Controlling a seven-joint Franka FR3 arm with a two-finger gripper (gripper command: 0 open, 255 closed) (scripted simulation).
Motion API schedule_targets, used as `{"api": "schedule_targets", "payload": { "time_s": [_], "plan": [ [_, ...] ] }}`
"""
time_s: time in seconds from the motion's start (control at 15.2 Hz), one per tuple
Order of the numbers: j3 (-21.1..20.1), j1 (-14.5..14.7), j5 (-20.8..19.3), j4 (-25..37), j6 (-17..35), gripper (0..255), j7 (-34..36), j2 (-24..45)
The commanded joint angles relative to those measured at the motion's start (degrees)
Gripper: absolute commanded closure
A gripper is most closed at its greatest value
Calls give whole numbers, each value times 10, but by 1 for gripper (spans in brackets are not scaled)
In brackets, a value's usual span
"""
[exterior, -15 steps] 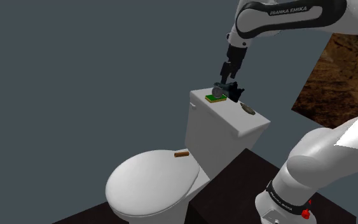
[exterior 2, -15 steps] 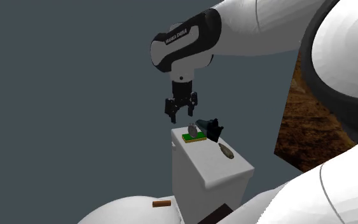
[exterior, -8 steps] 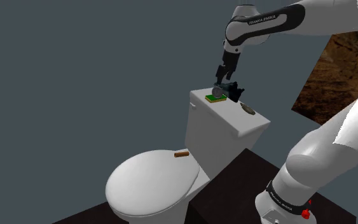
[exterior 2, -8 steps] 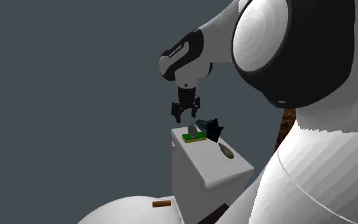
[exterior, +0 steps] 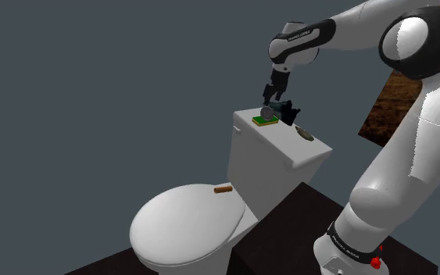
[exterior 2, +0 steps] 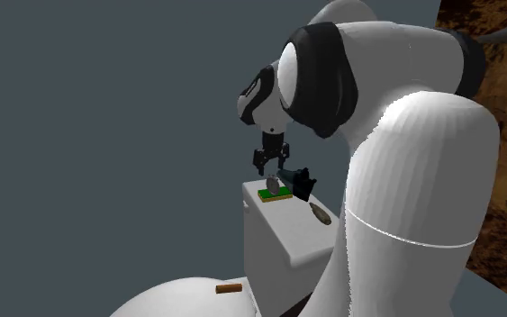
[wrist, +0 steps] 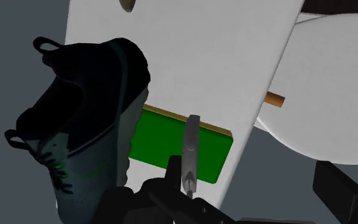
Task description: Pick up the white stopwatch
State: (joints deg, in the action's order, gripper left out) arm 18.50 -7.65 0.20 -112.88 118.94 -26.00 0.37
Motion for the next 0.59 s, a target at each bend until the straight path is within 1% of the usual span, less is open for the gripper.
{"api": "schedule_targets", "payload": {
  "time_s": [0.0, 0.13, 0.2, 0.53],
  "plan": [
    [8, -8, 21, 37, 5, 0, -15, 44],
    [13, -19, 42, 73, 9, 0, -31, 87],
    [13, -23, 46, 81, 10, 0, -34, 96],
    [12, -24, 53, 57, 45, 0, -39, 108]
  ]
}}
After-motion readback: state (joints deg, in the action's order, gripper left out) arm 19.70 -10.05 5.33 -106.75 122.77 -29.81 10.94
